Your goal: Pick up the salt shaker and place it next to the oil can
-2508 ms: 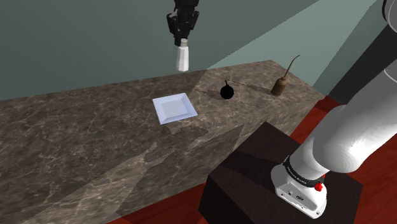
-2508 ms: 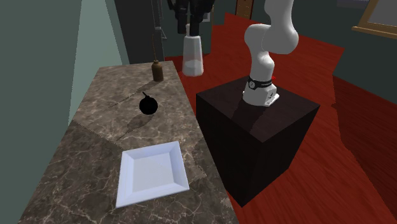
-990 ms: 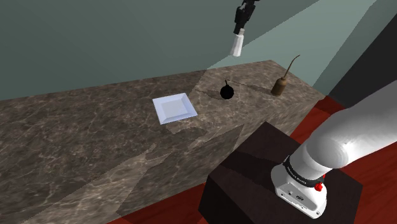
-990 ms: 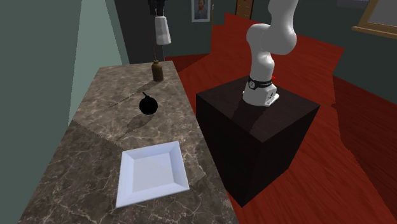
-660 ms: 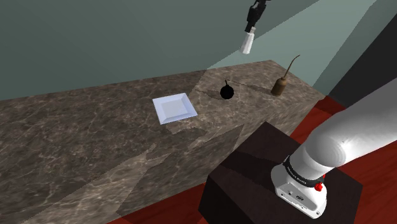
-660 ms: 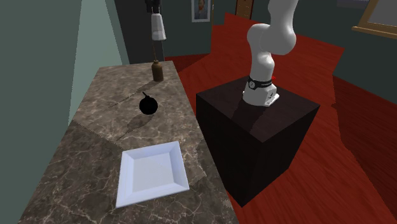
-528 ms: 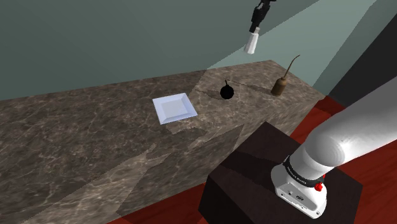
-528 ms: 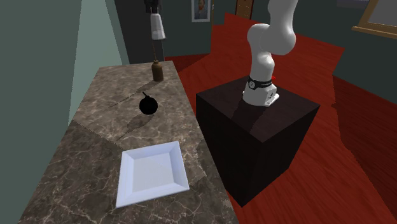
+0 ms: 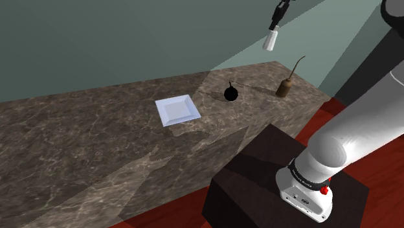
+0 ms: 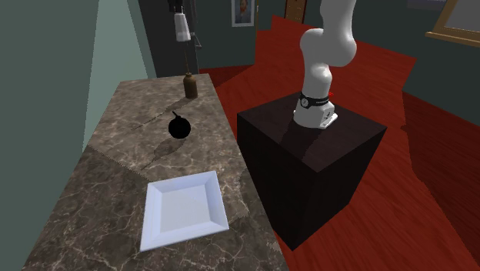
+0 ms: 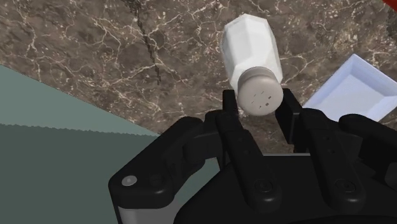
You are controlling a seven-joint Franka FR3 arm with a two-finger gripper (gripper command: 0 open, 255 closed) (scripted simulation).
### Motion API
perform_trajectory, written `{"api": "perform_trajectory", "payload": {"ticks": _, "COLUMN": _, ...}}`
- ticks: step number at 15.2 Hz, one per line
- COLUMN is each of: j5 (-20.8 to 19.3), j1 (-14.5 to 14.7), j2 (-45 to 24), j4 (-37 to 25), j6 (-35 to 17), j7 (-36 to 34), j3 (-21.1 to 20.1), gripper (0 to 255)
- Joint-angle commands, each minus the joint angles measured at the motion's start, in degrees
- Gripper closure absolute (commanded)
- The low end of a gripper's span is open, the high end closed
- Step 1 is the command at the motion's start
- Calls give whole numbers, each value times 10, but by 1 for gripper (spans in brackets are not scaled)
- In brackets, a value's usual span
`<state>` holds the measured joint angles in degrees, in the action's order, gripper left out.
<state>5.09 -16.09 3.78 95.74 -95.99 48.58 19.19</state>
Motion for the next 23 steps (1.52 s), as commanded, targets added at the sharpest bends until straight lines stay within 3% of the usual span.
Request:
{"api": "perform_trajectory", "payload": {"ticks": 1, "j5": 8, "j1": -13, "j2": -20, "j4": -26, "j6": 11, "j7": 30, "j3": 16, "gripper": 255}}
{"api": "perform_trajectory", "payload": {"ticks": 10, "j5": 79, "j1": -100, "j2": -167, "j4": -204, "j6": 71, "j7": 163, "j3": 77, "gripper": 255}}
{"api": "perform_trajectory", "payload": {"ticks": 14, "j5": 125, "j1": -164, "j2": -260, "j4": -330, "j6": 121, "j7": 211, "j3": 88, "gripper": 255}}
{"api": "perform_trajectory", "payload": {"ticks": 15, "j5": 146, "j1": -196, "j2": -302, "j4": -393, "j6": 147, "j7": 225, "j3": 89, "gripper": 255}}
{"api": "perform_trajectory", "payload": {"ticks": 23, "j5": 127, "j1": -168, "j2": -265, "j4": -273, "j6": 63, "j7": 233, "j3": 90, "gripper": 255}}
